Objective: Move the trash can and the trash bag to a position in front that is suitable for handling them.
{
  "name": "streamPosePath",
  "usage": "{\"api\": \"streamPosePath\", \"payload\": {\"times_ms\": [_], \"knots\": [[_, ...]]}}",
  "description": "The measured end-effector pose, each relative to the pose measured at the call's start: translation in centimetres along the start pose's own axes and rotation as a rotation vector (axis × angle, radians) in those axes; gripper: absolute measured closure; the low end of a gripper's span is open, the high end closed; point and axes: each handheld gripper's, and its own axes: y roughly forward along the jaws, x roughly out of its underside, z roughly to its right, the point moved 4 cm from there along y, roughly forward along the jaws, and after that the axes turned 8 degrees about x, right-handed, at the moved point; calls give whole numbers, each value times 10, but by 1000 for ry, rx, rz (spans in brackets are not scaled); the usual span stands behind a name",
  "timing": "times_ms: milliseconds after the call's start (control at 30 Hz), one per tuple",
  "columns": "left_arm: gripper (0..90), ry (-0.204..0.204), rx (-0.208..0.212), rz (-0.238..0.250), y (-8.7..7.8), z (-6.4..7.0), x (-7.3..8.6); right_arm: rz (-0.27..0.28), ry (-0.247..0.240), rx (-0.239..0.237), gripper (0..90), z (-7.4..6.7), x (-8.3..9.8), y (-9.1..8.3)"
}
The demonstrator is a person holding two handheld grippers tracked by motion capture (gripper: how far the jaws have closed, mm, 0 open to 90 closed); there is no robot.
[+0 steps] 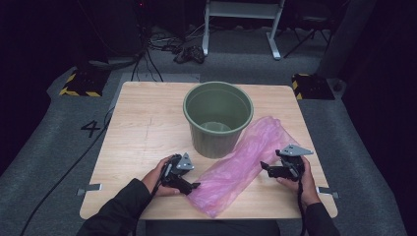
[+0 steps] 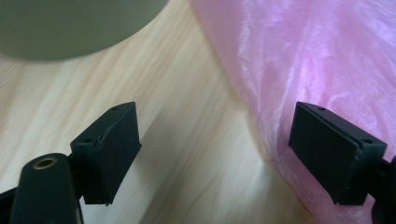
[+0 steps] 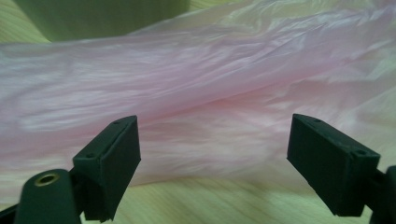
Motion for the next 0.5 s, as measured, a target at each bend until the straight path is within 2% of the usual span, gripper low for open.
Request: {"api": "streamPosePath", "payload": {"times_ms": [100, 133, 167, 200, 233, 267, 300, 400, 433, 500], "knots": [[153, -40, -22, 12, -9, -12, 10, -8, 8, 2, 174, 4, 1, 3], [154, -40, -22, 12, -9, -12, 10, -8, 8, 2, 174, 4, 1, 3], [153, -50, -39, 18, -15, -20, 15, -18, 12, 5, 174, 7, 3, 5], [153, -50, -39, 18, -15, -20, 15, -25, 16, 7, 173, 9, 5, 5], [153, -69, -58, 31, -19, -27, 20, -27, 27, 15, 170, 11, 6, 6], [153, -69, -58, 31, -19, -27, 20, -27, 39, 14, 172, 14, 7, 6], [153, -82, -75, 46, -23, -34, 24, -28, 44, 3, 184, 16, 8, 6], [152, -98, -88, 51, -26, -39, 27, -29, 39, 1, 194, 19, 10, 5], [151, -112, -104, 66, -30, -47, 32, -43, 28, 2, 229, 21, 13, 6], [152, -121, -112, 81, -33, -53, 35, -51, 16, 3, 240, 22, 14, 6]]}}
